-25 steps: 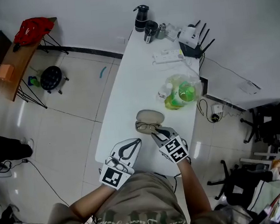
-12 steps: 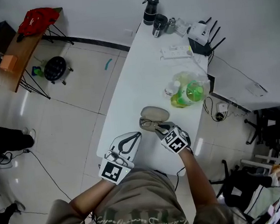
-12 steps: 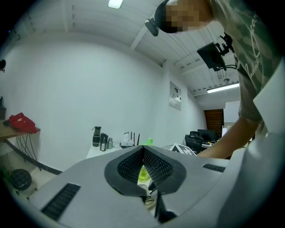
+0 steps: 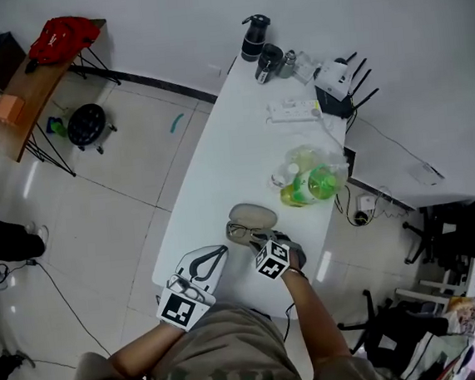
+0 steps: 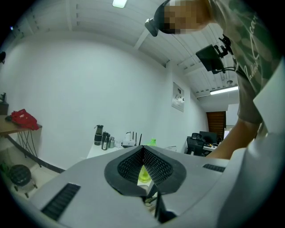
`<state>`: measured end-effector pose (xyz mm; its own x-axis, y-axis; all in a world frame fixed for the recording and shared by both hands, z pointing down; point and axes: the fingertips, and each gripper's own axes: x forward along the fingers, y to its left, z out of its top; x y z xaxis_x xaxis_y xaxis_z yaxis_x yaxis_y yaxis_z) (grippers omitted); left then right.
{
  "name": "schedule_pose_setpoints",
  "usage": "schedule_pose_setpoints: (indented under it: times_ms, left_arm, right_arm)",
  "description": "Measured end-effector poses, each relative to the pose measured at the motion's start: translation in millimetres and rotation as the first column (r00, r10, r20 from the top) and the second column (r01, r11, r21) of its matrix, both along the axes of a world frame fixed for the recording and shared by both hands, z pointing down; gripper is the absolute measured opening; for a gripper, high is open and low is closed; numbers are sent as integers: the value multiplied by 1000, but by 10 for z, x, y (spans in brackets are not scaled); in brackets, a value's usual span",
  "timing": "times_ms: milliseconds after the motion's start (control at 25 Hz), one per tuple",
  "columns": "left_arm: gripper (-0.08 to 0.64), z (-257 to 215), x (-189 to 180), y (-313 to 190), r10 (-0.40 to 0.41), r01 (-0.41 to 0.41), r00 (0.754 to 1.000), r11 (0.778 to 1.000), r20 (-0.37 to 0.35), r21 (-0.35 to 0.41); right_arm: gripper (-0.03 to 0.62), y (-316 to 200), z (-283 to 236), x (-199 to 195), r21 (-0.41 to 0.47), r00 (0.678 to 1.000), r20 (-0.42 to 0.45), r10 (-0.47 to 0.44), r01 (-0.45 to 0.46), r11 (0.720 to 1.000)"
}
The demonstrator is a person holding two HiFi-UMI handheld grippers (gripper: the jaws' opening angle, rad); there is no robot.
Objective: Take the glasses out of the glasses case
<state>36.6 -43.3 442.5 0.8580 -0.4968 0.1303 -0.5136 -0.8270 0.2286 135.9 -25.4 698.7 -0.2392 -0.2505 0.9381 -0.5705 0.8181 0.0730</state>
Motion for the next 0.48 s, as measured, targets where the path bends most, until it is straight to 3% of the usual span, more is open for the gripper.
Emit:
schedule_pose_setpoints:
  times_ms: [480]
  left_arm:
    - [8, 116, 99, 32, 75, -75, 997, 996, -11, -53]
  right_arm:
    - [91, 31, 236, 32, -46, 990, -73, -119, 116, 992]
